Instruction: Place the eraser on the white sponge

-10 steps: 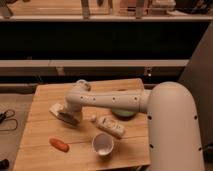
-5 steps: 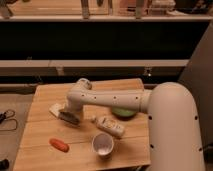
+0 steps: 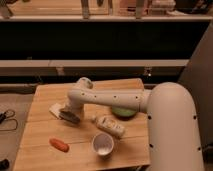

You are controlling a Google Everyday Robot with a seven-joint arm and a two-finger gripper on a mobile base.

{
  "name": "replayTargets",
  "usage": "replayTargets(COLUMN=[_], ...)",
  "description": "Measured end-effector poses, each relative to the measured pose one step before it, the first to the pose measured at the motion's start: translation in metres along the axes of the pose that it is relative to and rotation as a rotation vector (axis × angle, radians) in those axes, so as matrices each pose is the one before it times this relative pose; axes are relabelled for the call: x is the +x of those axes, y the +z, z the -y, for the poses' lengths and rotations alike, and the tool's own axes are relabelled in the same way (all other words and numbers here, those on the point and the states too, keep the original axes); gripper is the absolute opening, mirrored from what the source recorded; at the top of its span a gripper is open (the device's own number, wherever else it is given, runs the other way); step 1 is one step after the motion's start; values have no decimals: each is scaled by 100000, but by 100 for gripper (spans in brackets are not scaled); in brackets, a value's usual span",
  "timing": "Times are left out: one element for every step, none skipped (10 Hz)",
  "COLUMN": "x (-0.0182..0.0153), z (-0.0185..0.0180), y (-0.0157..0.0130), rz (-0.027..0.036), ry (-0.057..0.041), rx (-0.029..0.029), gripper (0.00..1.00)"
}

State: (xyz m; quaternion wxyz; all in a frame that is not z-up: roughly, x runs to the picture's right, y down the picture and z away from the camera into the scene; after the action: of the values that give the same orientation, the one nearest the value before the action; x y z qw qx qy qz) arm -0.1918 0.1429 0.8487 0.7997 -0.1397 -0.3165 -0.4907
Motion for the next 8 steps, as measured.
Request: replayTargets(x=[136,74,43,72,178,118,137,51], z=[-70,0,50,-74,-84,-59,-77,-72], y=[-15,16,-18,51,-5,-25,-39,52], rz=[166,264,219,337,208,155,0,594], ry=[48,-12,-315,-217,-132,-52,-203,-702], rx=[-231,-110,-151,-380,-186,-207,-253,-844], gripper=[80,80,80,80,80,80,80,80])
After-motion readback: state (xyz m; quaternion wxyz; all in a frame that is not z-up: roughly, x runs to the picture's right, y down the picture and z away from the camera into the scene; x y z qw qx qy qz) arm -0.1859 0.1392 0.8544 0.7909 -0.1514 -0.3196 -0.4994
